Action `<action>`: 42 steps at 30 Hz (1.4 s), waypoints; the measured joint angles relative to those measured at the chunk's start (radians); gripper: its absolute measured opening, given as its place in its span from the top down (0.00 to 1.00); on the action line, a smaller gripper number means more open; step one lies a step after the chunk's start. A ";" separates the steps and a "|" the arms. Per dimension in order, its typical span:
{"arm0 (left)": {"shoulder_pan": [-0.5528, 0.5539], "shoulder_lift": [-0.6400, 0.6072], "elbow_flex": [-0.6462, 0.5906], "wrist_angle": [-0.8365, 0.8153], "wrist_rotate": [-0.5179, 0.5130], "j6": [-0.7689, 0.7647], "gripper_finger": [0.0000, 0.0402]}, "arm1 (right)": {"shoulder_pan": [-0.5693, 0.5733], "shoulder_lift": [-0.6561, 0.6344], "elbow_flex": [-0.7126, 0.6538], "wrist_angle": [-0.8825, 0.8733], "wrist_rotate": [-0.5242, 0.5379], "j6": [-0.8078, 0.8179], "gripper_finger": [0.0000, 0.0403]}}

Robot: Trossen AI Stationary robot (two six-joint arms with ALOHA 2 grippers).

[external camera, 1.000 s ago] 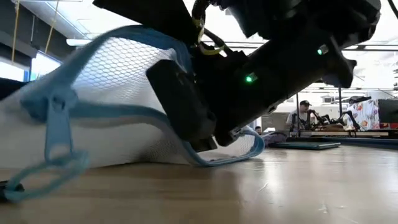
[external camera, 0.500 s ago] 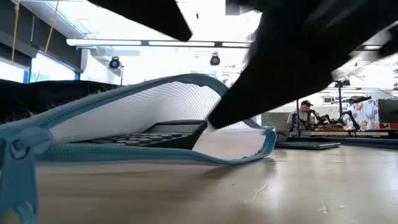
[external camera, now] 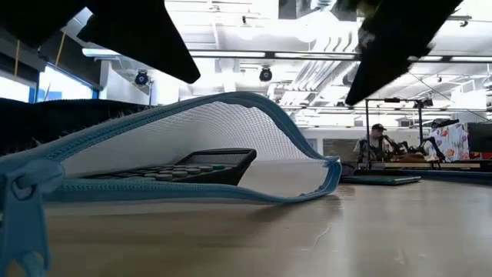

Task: Unpack backpack
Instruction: Put the purple chocolate bar into the white zip bag

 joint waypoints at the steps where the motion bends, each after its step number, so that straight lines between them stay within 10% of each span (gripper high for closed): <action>1: 0.000 0.000 0.000 0.000 -0.006 -0.001 1.00 | -0.041 -0.010 -0.024 -0.002 -0.024 -0.017 0.50; 14: -0.021 0.000 0.000 -0.001 -0.011 0.010 1.00 | -0.517 -0.024 -0.349 0.530 -0.230 -0.376 0.49; 20: -0.027 0.000 0.000 -0.002 -0.011 0.010 1.00 | -0.551 -0.024 -0.381 0.603 -0.272 -0.428 0.71; 24: -0.025 0.000 0.000 -0.002 -0.014 0.026 1.00 | -0.488 -0.053 -0.352 0.493 -0.277 -0.390 0.95; 31: -0.022 0.000 0.000 -0.002 -0.015 0.027 1.00 | -0.194 -0.120 -0.235 0.289 -0.335 -0.141 0.99; 42: -0.019 0.000 0.000 0.003 -0.015 0.017 1.00 | 0.230 -0.007 -0.203 0.754 -0.412 0.158 1.00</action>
